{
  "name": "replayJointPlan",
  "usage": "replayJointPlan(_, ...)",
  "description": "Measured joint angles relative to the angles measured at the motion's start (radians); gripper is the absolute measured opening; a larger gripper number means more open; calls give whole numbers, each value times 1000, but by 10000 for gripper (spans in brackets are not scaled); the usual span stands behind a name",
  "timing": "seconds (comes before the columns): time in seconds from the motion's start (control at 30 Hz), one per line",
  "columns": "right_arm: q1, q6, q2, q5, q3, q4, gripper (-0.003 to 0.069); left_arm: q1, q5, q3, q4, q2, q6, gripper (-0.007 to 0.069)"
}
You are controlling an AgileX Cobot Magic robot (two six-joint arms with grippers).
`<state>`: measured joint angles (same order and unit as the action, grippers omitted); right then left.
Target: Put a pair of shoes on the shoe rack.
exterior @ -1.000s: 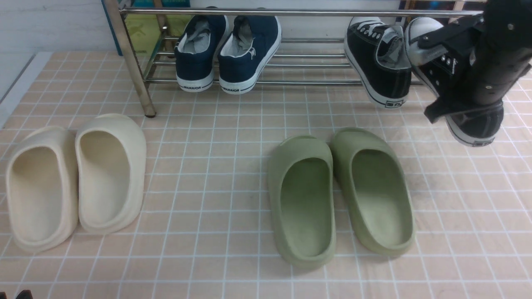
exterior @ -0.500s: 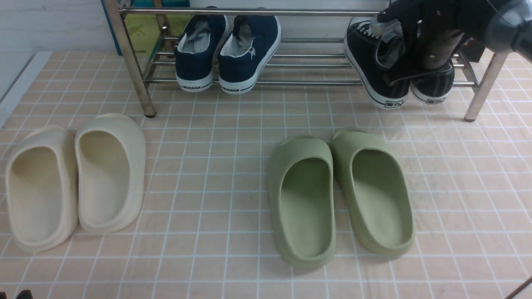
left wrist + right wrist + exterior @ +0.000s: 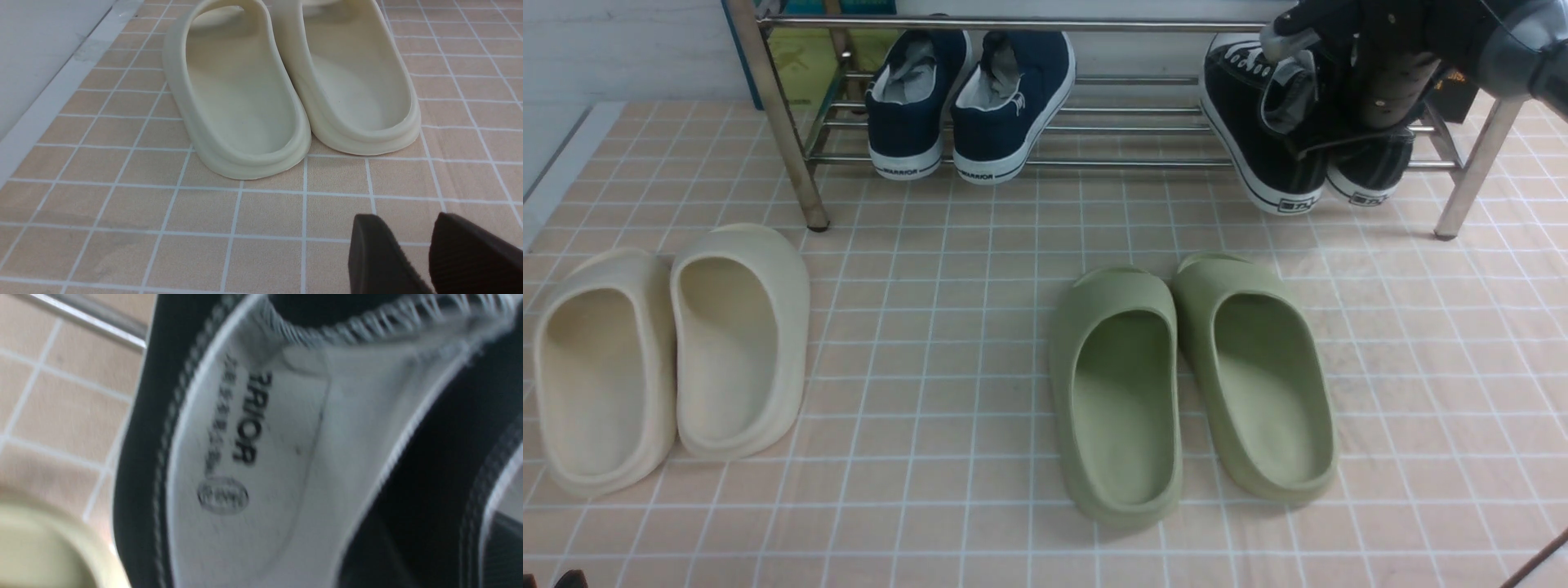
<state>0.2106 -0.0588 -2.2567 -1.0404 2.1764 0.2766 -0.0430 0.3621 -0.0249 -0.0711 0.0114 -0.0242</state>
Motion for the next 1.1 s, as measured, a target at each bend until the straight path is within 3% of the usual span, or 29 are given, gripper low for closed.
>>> replayJointPlan(0.13,0,-11,42,-114,1,0,488,0,0,0,0,0,0,237)
replayJointPlan(0.33,0,-15,119,-193,-3,-12,494,0,0,0,0,0,0,237)
replayJointPlan(0.5,0,-15,288,-201,-121,-183,362,0,0,0,0,0,0,237)
replayJointPlan(0.53,0,-15,296,-201,-127,-192,362,0,0,0,0,0,0,237)
replayJointPlan(0.57,1,-32,363,-201,-198,-258,295,0,0,0,0,0,0,237)
replayJointPlan(0.63,1,-53,441,-201,-269,-320,232,0,0,0,0,0,0,237)
replayJointPlan(0.83,1,-108,712,-204,-582,-397,31,0,0,0,0,0,0,237)
replayJointPlan(0.93,1,-110,902,-181,-760,-401,-17,0,0,0,0,0,0,237)
replayJointPlan(1.1,1,-110,1189,-64,-961,-411,-18,0,0,0,0,0,0,237)
